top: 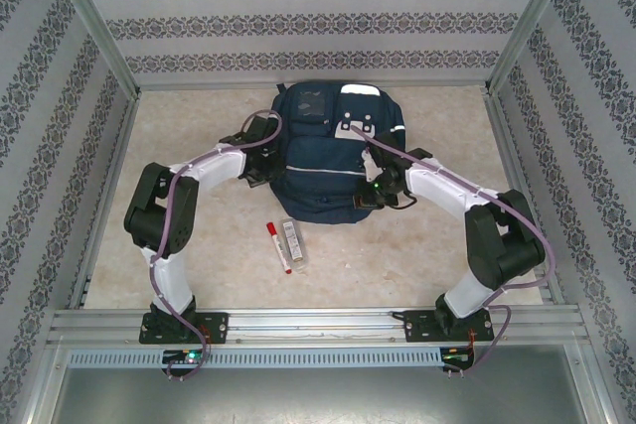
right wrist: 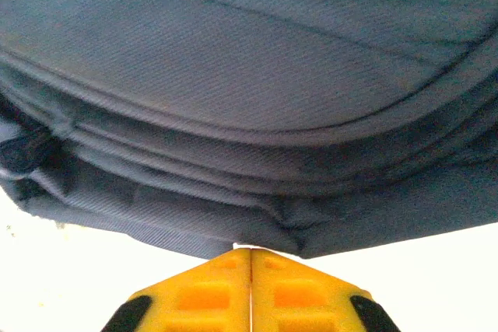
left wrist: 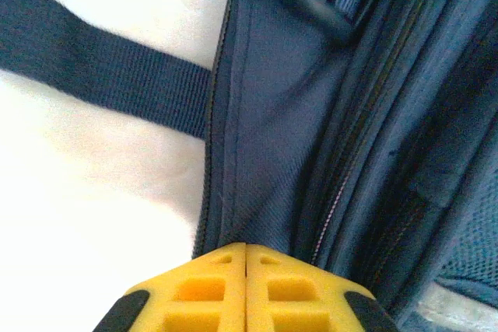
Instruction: Pack books, pencil case, and school supplies into a backpack
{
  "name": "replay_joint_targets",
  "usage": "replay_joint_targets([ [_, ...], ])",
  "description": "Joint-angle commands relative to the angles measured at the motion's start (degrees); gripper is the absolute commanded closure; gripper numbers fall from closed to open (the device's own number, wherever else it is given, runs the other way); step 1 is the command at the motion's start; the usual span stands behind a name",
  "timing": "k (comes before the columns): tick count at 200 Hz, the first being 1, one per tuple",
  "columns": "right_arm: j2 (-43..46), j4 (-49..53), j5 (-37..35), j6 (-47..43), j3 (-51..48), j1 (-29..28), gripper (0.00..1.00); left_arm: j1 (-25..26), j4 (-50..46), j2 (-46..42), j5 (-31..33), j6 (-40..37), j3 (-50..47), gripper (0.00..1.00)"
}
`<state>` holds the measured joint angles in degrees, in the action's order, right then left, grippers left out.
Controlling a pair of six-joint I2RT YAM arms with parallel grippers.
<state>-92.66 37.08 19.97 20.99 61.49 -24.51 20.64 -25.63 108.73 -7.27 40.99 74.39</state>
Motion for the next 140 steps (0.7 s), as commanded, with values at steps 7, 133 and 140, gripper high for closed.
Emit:
replay_joint_targets([
  [7,3.5,0.3,6.0,0.3,4.9,-2.0,0.76,-0.8,-4.7,-2.5,-3.1,-0.7,1.3,0.77],
  [133,-12.1,5.9,-6.8,-6.8,19.7,-11.9,0.58,3.0,-2.6,-19.9,-14.4,8.1,-15.1,0.46],
  [140,-12.5,6.1,-6.7,-6.8,19.9,-11.9,0.58,3.5,-1.8,-19.4,-14.3,8.9,-15.5,0.46],
])
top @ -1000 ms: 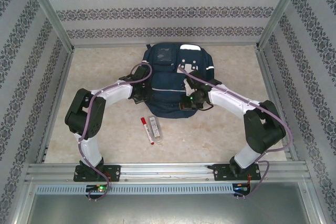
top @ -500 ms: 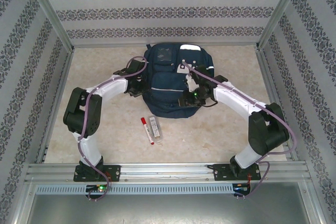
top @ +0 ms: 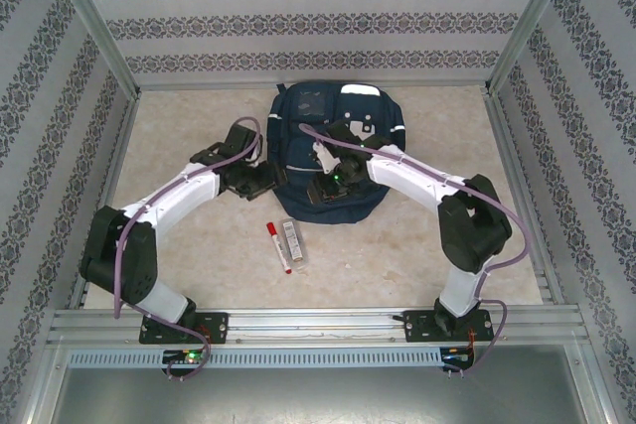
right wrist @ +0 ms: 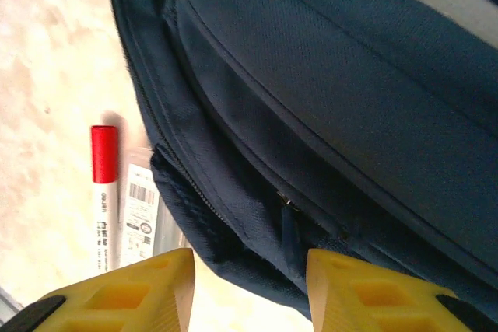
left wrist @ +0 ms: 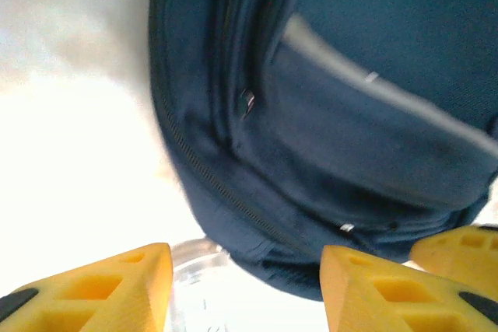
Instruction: Pack books, pencil case, and school supplies into a backpack
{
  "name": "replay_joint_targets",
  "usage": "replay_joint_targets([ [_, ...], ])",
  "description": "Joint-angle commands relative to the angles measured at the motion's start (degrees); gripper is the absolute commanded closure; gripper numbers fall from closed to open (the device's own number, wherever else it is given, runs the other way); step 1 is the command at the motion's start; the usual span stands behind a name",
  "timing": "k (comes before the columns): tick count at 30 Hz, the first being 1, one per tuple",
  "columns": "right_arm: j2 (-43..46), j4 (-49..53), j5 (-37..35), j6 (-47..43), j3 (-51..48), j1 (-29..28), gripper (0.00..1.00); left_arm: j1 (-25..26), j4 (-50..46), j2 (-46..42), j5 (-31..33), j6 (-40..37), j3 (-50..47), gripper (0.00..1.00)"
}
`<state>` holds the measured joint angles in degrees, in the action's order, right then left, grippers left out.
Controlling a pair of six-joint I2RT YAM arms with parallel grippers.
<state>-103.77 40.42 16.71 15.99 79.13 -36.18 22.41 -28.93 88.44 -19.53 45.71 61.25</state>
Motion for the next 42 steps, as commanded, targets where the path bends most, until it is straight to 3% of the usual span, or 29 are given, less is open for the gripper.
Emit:
replay_joint_targets([
  [1,-1.5,2.8,-3.4,-1.8,2.3,-0.3,0.58,1.8,1.6,1.0,-2.0,4.2,-2.4,0.46],
  [15,-4.3,2.7,-4.5,-1.0,2.5,-1.6,0.76,4.0,9.2,8.5,-1.4,9.7,-1.0,0.41],
  [18,-4.7,2.9,-4.7,-1.0,2.4,-1.8,0.87,4.4,9.8,10.0,-0.9,10.2,-0.8,0.41],
  [23,-2.7,2.2,-4.5,0.1,0.7,-1.7,1.00,4.7,10.6,11.1,4.9,11.8,-1.8,0.42],
  [27,-1.3,1.7,-4.5,0.7,-0.5,-1.6,1.00,4.7,10.8,12.1,7.0,11.1,-1.8,0.44],
  [28,-1.0,1.7,-4.5,0.8,-0.6,-1.6,1.00,4.7,10.7,12.3,7.4,10.8,-1.7,0.47],
  [29,0.2,1.7,-4.9,1.8,-1.5,-1.5,1.00,4.7,10.4,13.3,8.3,9.4,-1.5,0.59],
  [30,2.1,1.9,-5.6,3.4,-3.2,-0.9,1.00,4.6,9.4,14.2,9.4,7.6,-0.8,0.80],
  [33,5.0,1.9,-8.0,5.6,-6.1,0.5,1.00,4.2,8.0,14.2,11.8,5.2,-0.3,0.97],
  [42,14.1,-2.3,-12.3,6.6,-16.7,8.0,1.00,-2.1,4.9,13.5,10.9,-0.3,2.0,1.00],
])
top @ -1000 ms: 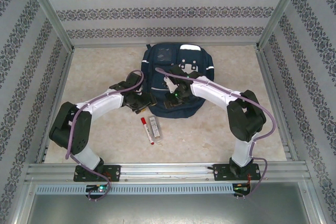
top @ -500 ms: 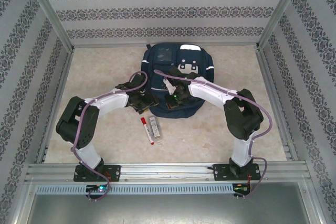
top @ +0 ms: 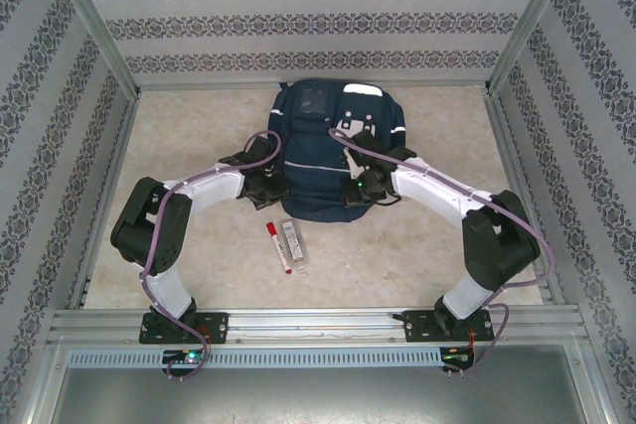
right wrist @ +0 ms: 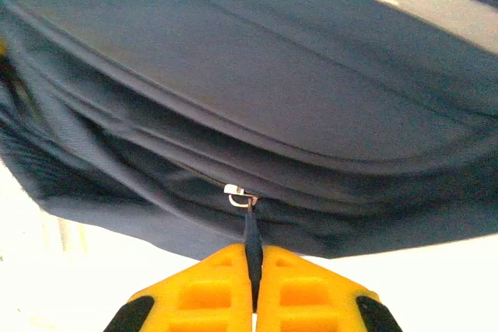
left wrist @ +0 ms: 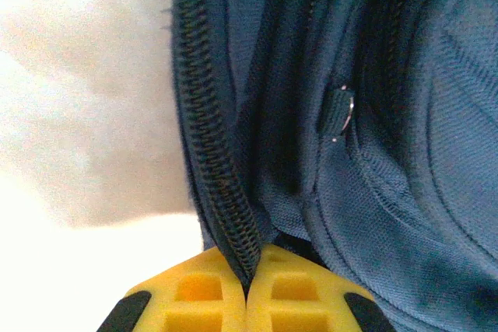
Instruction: Pack books, pencil case, and school supplies into a backpack
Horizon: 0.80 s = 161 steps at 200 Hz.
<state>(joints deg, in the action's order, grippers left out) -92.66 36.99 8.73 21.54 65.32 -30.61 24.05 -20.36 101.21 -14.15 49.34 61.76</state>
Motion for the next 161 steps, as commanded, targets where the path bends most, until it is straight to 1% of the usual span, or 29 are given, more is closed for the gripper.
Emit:
replay_joint_targets([
  [1,3.7,0.5,-4.6,0.6,-3.6,3.2,1.00,-4.3,-4.0,0.7,5.2,-4.7,1.9,1.00],
  [29,5.6,-2.3,-5.6,-1.6,-6.2,6.9,1.00,-8.6,-6.7,1.8,3.9,-8.8,5.3,1.00],
  [51,6.0,-4.2,-5.4,-3.2,-6.9,9.6,1.00,-12.5,-8.9,4.5,1.5,-12.3,8.6,1.00],
  [70,6.2,-5.7,-2.5,-4.4,-6.8,10.5,1.00,-15.5,-11.6,7.2,1.4,-15.5,12.8,1.00],
  [85,6.3,-7.2,0.9,-4.2,-6.6,10.0,1.00,-17.4,-12.9,8.8,1.0,-15.7,15.5,1.00],
  [93,6.3,-8.6,2.7,-3.5,-6.6,9.3,1.00,-17.9,-13.4,9.4,0.0,-15.3,16.8,0.93],
  [97,6.6,-9.3,3.5,-3.0,-6.8,8.9,1.00,-17.9,-13.7,9.5,-0.6,-15.0,17.4,0.86],
  [106,6.9,-10.8,4.6,-1.8,-6.9,7.8,1.00,-17.8,-14.5,9.0,-1.5,-14.5,18.3,0.67],
  [112,7.0,-11.7,5.3,-1.0,-6.9,7.0,1.00,-17.8,-14.7,8.2,-2.0,-13.9,18.2,0.60],
  [123,7.1,-12.6,5.8,0.0,-6.3,5.5,1.00,-17.5,-14.8,5.4,-2.7,-12.0,17.0,0.54],
  [138,7.2,-12.6,5.3,0.0,-4.7,3.3,1.00,-16.2,-15.3,0.7,-2.4,-10.3,14.7,0.50],
  [146,7.4,-12.3,4.9,-0.1,-3.9,2.5,1.00,-14.5,-16.1,-1.7,-1.9,-11.1,14.2,0.49],
  [161,7.6,-11.7,5.5,-0.3,-2.3,1.8,1.00,-10.6,-17.0,-5.3,-0.8,-14.6,14.1,0.46],
])
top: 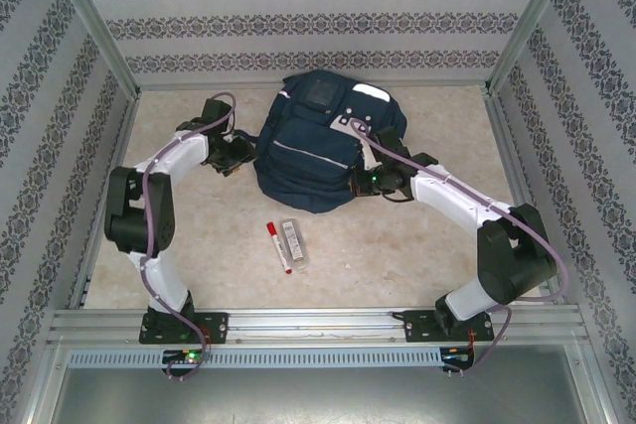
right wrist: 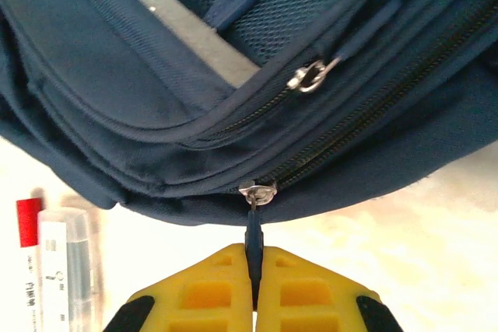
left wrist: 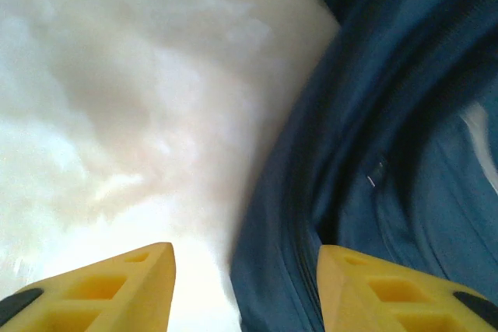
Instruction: Pack books, pencil case, and school supplies into a backpack
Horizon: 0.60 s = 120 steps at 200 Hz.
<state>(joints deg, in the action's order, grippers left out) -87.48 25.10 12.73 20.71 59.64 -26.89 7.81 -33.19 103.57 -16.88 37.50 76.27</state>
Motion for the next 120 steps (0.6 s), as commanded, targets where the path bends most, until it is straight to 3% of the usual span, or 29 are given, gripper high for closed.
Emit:
replay_joint_targets([
  [1,2.5,0.3,1.5,0.6,3.4,-1.9,1.00,5.9,-4.1,-8.0,1.9,-3.1,-0.4,0.46],
  [18,3.0,1.0,1.9,0.0,4.6,-1.8,1.00,9.9,0.5,-12.1,0.6,-11.0,-2.3,0.44],
  [35,3.3,1.7,2.7,-0.8,5.3,-1.4,1.00,14.2,11.7,-16.6,-1.1,-25.2,-7.6,0.44],
  [54,3.4,1.6,4.8,-1.2,5.0,-0.9,1.00,17.3,24.0,-19.4,-11.4,-43.4,-14.4,0.39],
  [72,3.6,0.8,6.7,-1.2,4.5,-0.8,1.00,17.6,32.2,-17.6,-19.5,-54.2,-17.7,0.41],
  [86,3.8,-0.1,8.1,-0.7,4.0,-0.8,1.00,17.5,31.5,-14.5,-23.9,-62.6,-16.2,0.43],
  [120,4.7,-1.5,10.4,0.4,3.7,-0.8,1.00,17.7,27.3,-6.7,-23.2,-70.5,-10.0,0.46],
])
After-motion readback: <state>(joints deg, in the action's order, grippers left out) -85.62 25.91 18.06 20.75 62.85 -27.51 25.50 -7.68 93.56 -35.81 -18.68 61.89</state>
